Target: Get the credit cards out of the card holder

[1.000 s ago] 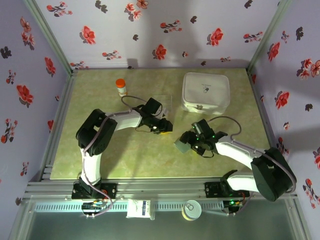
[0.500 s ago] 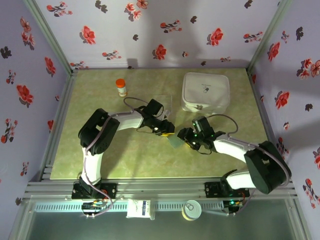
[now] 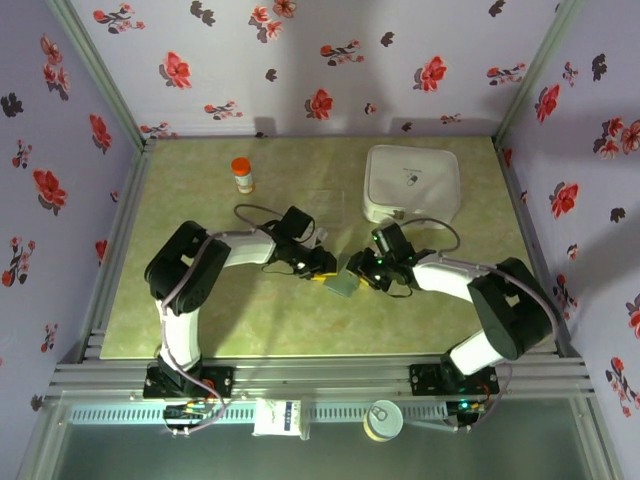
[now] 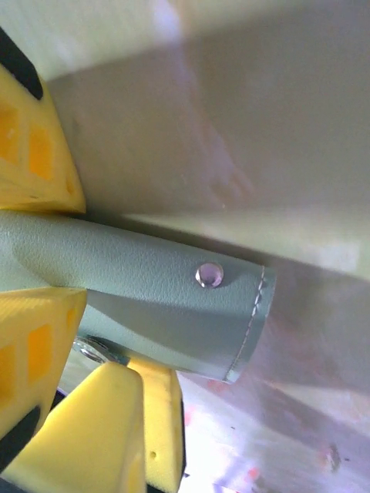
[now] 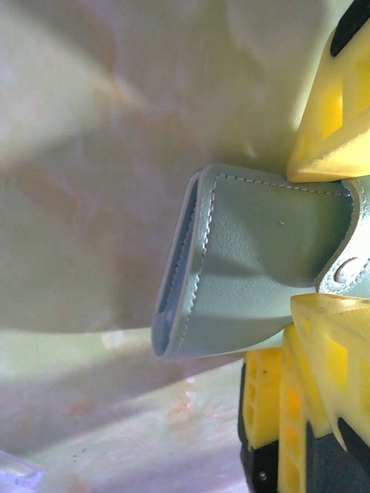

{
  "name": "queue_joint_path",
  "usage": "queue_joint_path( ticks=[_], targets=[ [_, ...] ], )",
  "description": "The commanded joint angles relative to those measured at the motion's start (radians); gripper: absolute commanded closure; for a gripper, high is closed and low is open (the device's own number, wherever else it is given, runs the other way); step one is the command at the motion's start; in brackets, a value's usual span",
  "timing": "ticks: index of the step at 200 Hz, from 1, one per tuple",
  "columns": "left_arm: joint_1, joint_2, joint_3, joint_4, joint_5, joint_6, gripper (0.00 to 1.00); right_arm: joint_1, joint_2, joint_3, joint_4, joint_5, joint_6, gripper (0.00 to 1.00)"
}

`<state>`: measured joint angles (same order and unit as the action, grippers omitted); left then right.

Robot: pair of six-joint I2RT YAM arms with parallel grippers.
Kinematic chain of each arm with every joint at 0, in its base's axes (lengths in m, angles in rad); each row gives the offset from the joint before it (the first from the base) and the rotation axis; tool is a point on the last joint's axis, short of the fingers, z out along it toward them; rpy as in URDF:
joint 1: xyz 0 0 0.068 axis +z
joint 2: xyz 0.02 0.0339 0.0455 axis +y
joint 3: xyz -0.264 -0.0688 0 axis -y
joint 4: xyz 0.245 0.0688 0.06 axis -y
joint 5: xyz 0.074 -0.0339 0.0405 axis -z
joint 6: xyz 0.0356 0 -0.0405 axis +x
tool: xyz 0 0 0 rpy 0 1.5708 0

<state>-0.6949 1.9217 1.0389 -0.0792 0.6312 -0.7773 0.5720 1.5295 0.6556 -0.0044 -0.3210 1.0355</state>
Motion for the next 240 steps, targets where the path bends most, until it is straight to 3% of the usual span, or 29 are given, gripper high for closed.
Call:
queue_joint_path(
  ticks=[1, 55, 98, 128, 160, 240],
  targets=[
    [0.019, -0.070, -0.073, 0.028, 0.019, -0.026, 0.73, 0.049, 0.066, 0.081, 0.043, -0.069, -0.023, 0.58],
    [0.085, -0.255, -0.274, -0.001, -0.037, -0.027, 0.75, 0.130, 0.217, 0.234, 0.042, -0.107, -0.024, 0.62],
    [0.089, -0.288, -0.331, -0.023, -0.042, -0.024, 0.74, 0.159, 0.221, 0.262, -0.015, -0.079, -0.032, 0.64],
    [0.111, -0.351, -0.335, -0.076, -0.115, -0.024, 0.68, 0.173, 0.189, 0.336, -0.262, 0.064, -0.122, 0.62],
    [0.161, -0.396, -0.329, -0.085, -0.118, -0.027, 0.67, 0.209, 0.189, 0.428, -0.461, 0.162, -0.204, 0.60],
    [0.212, -0.410, -0.336, -0.085, -0.133, -0.029, 0.78, 0.371, 0.341, 0.738, -0.862, 0.357, -0.323, 0.56]
  ],
)
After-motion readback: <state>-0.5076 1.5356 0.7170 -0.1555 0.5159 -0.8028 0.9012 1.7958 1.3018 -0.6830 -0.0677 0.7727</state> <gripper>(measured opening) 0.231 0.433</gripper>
